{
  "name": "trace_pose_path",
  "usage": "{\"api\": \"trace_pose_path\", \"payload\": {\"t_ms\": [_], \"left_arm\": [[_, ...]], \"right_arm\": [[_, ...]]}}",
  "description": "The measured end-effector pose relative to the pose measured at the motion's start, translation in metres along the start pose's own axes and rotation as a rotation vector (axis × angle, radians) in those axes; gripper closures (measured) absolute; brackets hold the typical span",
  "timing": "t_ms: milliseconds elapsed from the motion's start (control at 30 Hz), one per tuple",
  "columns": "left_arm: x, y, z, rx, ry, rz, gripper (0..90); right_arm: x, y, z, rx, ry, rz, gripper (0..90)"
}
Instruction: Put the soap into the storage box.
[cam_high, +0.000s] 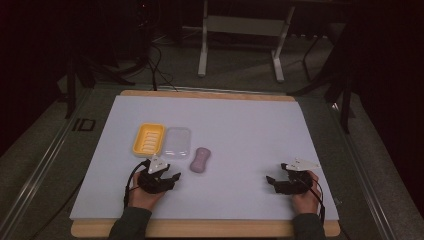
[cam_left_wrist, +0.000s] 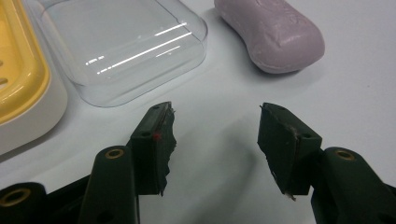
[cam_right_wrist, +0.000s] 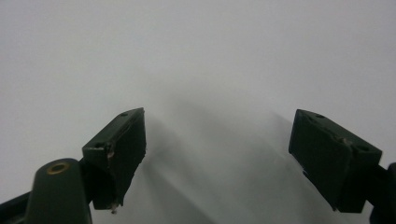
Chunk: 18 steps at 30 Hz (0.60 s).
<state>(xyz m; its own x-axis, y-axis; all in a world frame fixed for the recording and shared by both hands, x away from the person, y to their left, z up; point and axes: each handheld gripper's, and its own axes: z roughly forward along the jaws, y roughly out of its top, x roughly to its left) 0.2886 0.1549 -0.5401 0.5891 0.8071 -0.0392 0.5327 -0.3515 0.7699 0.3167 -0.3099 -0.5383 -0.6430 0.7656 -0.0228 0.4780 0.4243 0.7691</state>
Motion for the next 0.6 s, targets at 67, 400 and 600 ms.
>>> {"api": "trace_pose_path", "payload": {"t_ms": [67,400,600], "left_arm": [[0.000,0.002,0.000,0.014,0.006,0.006,45.9],[0.002,0.025,-0.008,0.055,0.009,0.008,47.6],[0.005,0.041,-0.010,0.080,0.007,0.007,47.1]], "right_arm": [[0.001,0.000,-0.001,-0.006,-0.007,-0.008,18.5],[0.002,0.000,0.000,-0.002,-0.010,-0.015,18.5],[0.002,-0.001,-0.001,-0.011,-0.008,-0.017,18.5]]}}
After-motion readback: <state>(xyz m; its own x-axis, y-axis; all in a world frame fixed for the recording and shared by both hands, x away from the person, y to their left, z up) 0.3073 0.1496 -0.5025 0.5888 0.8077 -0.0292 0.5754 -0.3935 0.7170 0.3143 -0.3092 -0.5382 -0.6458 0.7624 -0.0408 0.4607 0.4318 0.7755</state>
